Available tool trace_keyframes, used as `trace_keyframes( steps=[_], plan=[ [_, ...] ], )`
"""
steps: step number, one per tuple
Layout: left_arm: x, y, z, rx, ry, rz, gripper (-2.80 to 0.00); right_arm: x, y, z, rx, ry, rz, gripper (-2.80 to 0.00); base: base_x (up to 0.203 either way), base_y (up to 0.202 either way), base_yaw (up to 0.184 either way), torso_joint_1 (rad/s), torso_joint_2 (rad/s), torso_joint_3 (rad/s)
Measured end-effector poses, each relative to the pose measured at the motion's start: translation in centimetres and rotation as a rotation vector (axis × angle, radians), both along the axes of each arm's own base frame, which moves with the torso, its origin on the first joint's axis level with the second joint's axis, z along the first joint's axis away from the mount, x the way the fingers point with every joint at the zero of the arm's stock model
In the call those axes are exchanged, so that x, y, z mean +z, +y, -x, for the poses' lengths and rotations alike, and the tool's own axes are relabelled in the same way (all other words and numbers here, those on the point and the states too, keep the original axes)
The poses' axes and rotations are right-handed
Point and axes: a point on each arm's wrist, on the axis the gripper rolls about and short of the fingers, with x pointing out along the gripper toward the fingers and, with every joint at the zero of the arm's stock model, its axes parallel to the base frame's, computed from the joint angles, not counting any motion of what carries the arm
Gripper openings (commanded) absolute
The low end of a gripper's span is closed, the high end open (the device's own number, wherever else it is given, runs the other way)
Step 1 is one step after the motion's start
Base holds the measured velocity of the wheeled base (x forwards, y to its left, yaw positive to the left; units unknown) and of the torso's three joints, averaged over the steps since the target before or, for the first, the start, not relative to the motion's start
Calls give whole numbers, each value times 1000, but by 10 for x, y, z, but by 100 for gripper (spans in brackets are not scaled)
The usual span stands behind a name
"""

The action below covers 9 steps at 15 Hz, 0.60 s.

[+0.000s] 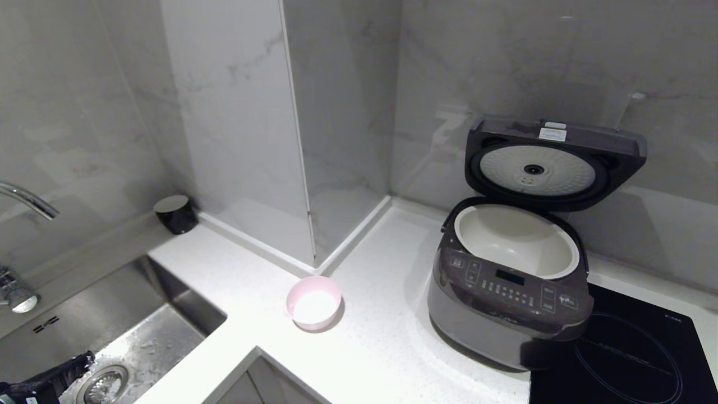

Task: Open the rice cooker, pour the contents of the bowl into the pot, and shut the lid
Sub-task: Turn on the tap

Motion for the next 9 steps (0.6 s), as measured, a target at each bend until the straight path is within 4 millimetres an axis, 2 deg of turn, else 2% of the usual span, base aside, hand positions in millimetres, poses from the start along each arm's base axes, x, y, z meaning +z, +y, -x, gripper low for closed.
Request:
trace_keyframes(
  steps=[5,7,9],
  plan=[
    [2,4,-6,29,15,-2,-280,0,0,0,0,0,0,-280,0,0,0,0,0,0],
    [5,16,-16,112,53,-6,-280,0,0,0,0,0,0,-280,0,0,0,0,0,0],
    [6,38,-31,240,115,-1,-280,0,0,0,0,0,0,-280,0,0,0,0,0,0]
  ],
)
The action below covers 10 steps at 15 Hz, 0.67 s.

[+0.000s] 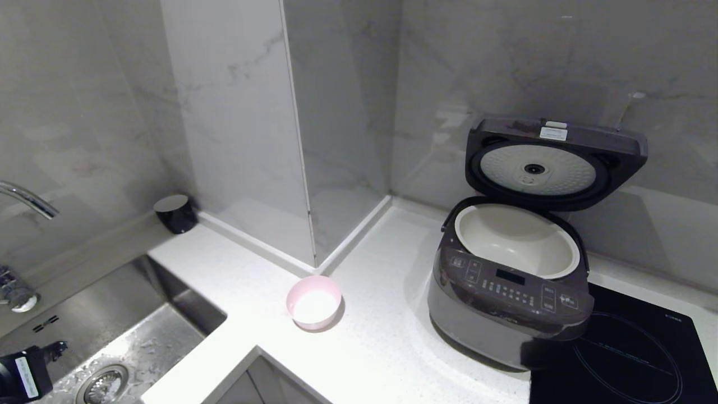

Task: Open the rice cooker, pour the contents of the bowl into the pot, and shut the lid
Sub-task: Turn on the tap

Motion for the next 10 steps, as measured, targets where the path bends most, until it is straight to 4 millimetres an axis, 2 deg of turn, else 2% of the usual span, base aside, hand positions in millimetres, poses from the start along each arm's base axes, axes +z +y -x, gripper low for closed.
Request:
trace_keyframes(
  steps=[2,5,10],
  plan=[
    [1,32,-13,146,54,19,-280,0,0,0,0,0,0,-280,0,0,0,0,0,0],
    [-8,71,-27,273,87,38,-280,0,0,0,0,1,0,-280,0,0,0,0,0,0],
    [-29,134,-50,425,-2,-34,-280,0,0,0,0,1,0,-280,0,0,0,0,0,0]
  ],
)
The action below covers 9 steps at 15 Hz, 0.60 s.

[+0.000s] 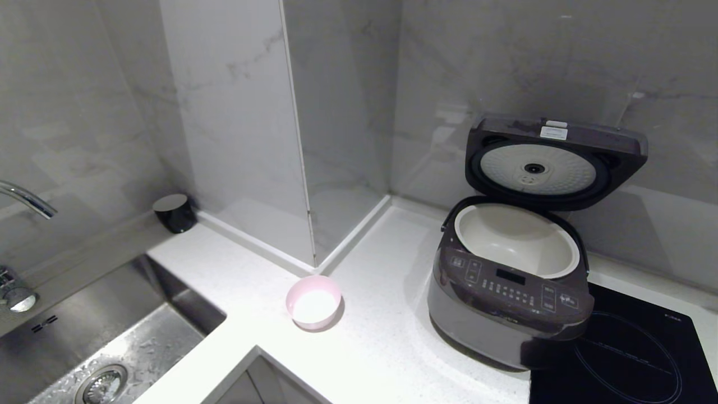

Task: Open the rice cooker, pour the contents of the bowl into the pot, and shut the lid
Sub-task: Turn on the tap

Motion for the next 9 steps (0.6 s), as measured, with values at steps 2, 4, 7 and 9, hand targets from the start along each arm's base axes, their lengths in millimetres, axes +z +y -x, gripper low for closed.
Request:
trace_keyframes(
  steps=[2,4,7,9],
  plan=[
    [-7,22,-10,69,-44,-49,-280,0,0,0,0,-1,0,-280,0,0,0,0,0,0],
    [-15,38,-11,135,-46,-69,-280,0,0,0,0,-1,0,-280,0,0,0,0,0,0],
    [-28,49,-10,162,-22,-40,0,0,0,0,0,-1,0,-280,0,0,0,0,0,0],
    [-29,60,-16,162,-35,-49,0,0,0,0,0,-1,0,-280,0,0,0,0,0,0]
  ],
)
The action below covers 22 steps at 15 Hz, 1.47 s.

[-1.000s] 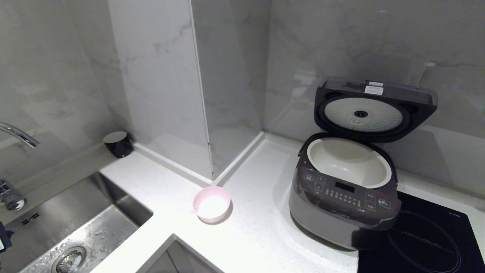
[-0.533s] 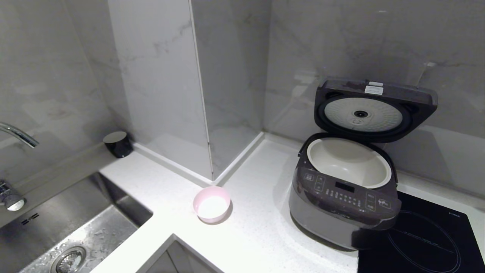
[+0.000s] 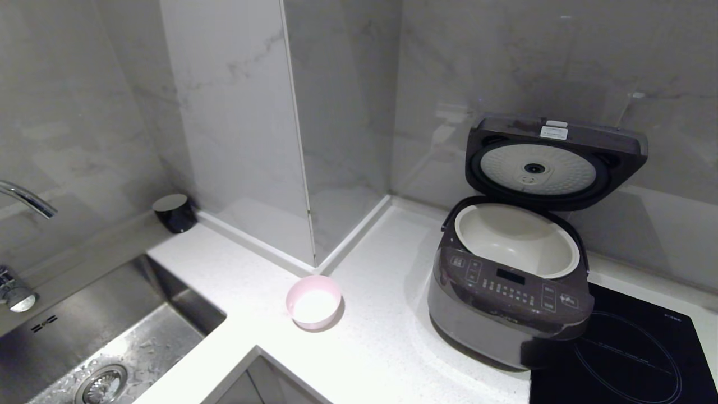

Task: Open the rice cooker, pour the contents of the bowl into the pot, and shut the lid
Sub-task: Turn on the tap

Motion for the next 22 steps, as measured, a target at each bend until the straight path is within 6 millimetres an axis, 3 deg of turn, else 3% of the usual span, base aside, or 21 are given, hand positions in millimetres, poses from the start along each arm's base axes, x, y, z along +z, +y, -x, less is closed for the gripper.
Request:
trace_keyframes(
  steps=[4,12,22],
  plan=[
    [-3,25,-28,-9,-37,-23,0,0,0,0,0,0,0,-280,0,0,0,0,0,0],
    [-38,74,-75,48,-68,-34,0,0,0,0,0,1,0,-280,0,0,0,0,0,0],
    [-54,96,-105,101,-102,-72,0,0,0,0,0,0,0,-280,0,0,0,0,0,0]
  ],
)
